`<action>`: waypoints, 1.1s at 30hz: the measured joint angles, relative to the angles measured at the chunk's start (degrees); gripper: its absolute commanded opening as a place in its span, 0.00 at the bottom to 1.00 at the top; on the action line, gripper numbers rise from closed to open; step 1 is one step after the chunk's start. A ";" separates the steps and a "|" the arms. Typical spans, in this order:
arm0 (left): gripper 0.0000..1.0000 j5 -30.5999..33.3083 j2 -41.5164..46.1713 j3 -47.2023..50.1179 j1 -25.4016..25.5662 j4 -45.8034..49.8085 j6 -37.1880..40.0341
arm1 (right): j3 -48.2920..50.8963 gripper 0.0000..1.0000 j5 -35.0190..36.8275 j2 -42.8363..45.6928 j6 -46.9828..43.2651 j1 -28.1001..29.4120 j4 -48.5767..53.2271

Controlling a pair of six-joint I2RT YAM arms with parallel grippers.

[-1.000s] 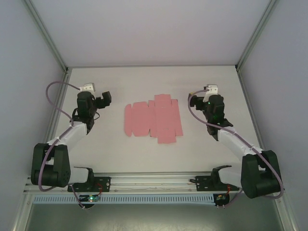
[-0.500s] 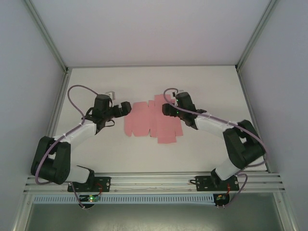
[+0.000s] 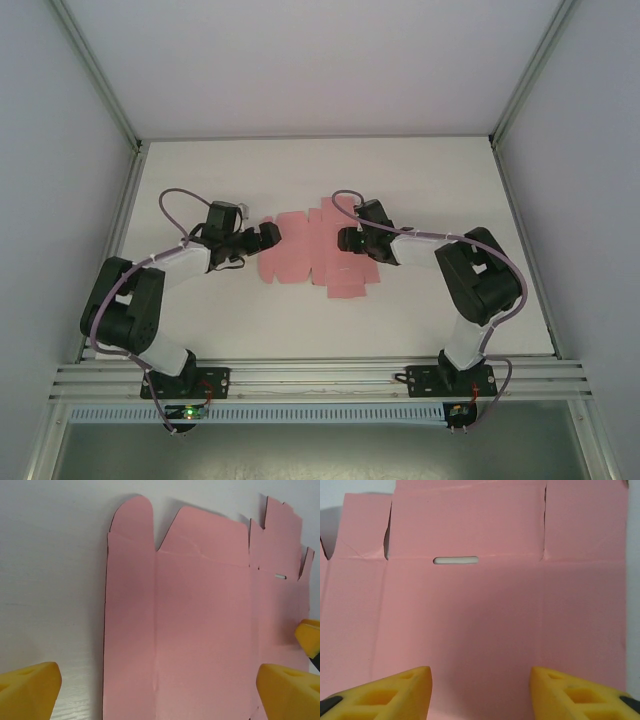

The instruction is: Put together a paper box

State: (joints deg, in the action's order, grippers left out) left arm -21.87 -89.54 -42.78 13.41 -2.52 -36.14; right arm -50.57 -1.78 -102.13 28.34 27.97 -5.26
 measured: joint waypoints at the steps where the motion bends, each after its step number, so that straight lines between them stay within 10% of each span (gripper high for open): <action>1: 1.00 -0.39 0.00 0.00 0.00 -0.02 -0.11 | 0.20 0.54 0.07 0.00 0.09 0.00 -0.11; 33: 0.93 -14.71 -2.89 5.42 -0.02 -19.10 -9.38 | 4.59 0.50 -0.92 0.50 1.97 -1.70 -7.91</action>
State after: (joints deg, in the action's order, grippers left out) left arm -36.58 -92.42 -37.36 13.39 -21.63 -45.52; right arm -45.98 -2.70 -101.62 30.30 26.26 -13.17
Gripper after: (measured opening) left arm 0.972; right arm 0.499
